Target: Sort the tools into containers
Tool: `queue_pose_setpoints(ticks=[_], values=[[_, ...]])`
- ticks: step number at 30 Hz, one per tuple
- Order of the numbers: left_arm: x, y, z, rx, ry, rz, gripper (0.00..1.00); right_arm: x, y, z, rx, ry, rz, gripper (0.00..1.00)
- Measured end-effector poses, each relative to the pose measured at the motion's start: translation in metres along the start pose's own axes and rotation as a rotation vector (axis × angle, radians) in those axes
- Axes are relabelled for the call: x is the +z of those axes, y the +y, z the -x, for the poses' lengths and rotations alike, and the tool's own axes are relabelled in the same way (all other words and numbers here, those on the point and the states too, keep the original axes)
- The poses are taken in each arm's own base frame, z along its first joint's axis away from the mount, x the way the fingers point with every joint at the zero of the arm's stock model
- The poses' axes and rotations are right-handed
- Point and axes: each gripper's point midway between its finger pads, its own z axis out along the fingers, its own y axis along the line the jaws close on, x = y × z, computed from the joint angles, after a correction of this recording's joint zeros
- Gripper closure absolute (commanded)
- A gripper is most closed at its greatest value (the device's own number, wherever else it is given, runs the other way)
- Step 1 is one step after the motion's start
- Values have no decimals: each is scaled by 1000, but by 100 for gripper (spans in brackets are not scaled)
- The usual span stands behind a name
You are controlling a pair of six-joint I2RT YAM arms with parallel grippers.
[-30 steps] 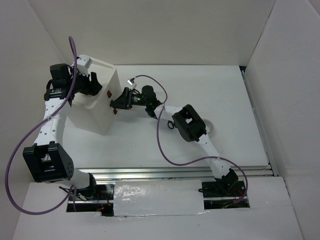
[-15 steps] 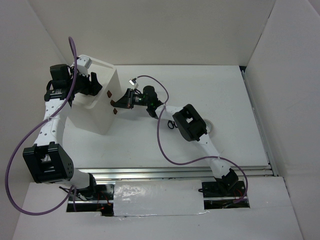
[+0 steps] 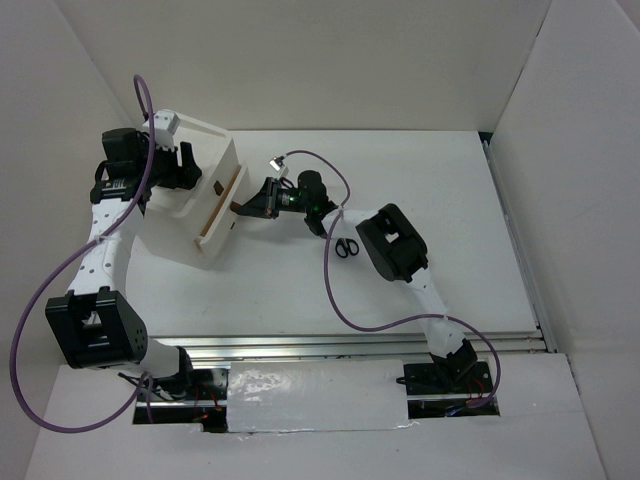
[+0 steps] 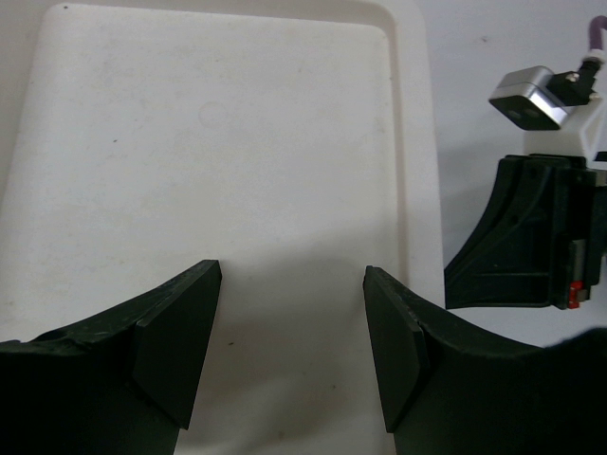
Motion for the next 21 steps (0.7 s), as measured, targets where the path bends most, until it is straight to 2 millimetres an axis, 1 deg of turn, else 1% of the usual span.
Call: queue_pose_setpoints(ticks=[7,11,15,21], values=[[-4,17,-1,-18,16,78,23,-18,0,-5,20,7,-30,100],[-4,21,0,-24,22,84,22,-35,4,-8,41,9,-53,100],[-5,22,0,-25,22,87,22,-53,11,-5,46,3,-67,100],[-5,23,0,-26,21,90,22,-70,5,-9,64,13,-105,100]])
